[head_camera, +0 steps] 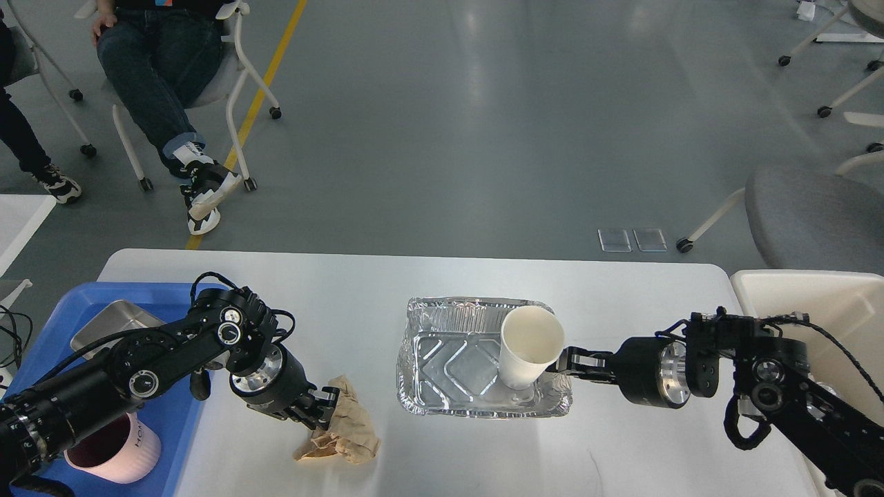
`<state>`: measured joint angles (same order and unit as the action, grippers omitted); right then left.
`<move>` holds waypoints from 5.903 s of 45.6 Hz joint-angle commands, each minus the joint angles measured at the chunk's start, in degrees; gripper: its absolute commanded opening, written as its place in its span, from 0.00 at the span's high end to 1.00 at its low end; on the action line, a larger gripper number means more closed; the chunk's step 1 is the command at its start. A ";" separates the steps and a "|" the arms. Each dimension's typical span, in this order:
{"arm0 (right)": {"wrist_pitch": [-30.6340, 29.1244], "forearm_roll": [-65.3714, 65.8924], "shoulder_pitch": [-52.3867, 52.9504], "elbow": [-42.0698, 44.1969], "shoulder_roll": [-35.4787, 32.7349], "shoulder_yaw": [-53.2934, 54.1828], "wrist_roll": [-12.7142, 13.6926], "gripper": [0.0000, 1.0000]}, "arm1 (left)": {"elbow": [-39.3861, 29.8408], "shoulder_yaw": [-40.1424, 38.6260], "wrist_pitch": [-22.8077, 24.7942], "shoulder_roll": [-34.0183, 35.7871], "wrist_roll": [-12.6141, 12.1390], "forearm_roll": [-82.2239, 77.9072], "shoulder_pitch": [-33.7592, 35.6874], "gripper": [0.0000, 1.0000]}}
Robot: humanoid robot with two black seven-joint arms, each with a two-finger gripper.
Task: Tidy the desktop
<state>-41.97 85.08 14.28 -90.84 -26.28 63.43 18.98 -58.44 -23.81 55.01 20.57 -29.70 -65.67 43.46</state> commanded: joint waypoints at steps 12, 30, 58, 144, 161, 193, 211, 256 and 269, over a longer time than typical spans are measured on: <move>0.14 0.00 -0.66 -0.39 0.00 -0.06 0.00 1.00 | -0.88 -0.53 -2.72 1.40 -0.45 -0.42 0.57 1.00; 0.05 0.00 -0.66 -0.39 -0.09 -0.06 0.00 1.00 | -3.08 -6.51 -5.00 7.11 -0.27 -0.25 2.68 1.00; 0.14 -0.09 -0.74 -0.39 -0.35 0.20 0.00 1.00 | -2.47 -25.65 -7.20 9.93 11.91 2.65 -5.22 0.71; 0.58 -0.18 -1.80 -2.15 0.61 2.75 0.00 1.00 | -3.61 -35.95 -0.01 70.22 48.95 3.00 -23.34 0.03; 0.75 -0.09 -2.94 -3.73 0.53 2.84 0.00 1.00 | -8.53 -35.34 -0.01 48.27 36.03 -9.81 -13.50 0.03; 0.75 -0.09 -5.84 -4.79 -0.53 4.77 -0.09 1.00 | -7.56 -9.07 -0.01 10.81 19.59 -16.86 2.68 0.03; 0.75 -0.09 -6.28 -4.79 -0.53 4.86 0.00 1.00 | -2.21 -2.47 -0.01 1.32 15.02 -17.12 2.33 0.03; 0.84 -0.09 -7.34 -4.79 -0.35 5.21 -0.18 1.00 | 3.33 -0.18 -0.01 -6.24 6.59 -18.09 -0.04 0.71; 0.84 -0.09 -7.86 -4.87 -0.18 5.30 -0.18 1.00 | 3.42 2.98 -0.01 -5.98 7.11 -18.79 0.66 0.87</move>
<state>-41.13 84.97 6.61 -95.62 -26.47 68.73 18.81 -55.04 -21.19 54.99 14.56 -22.54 -84.39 44.05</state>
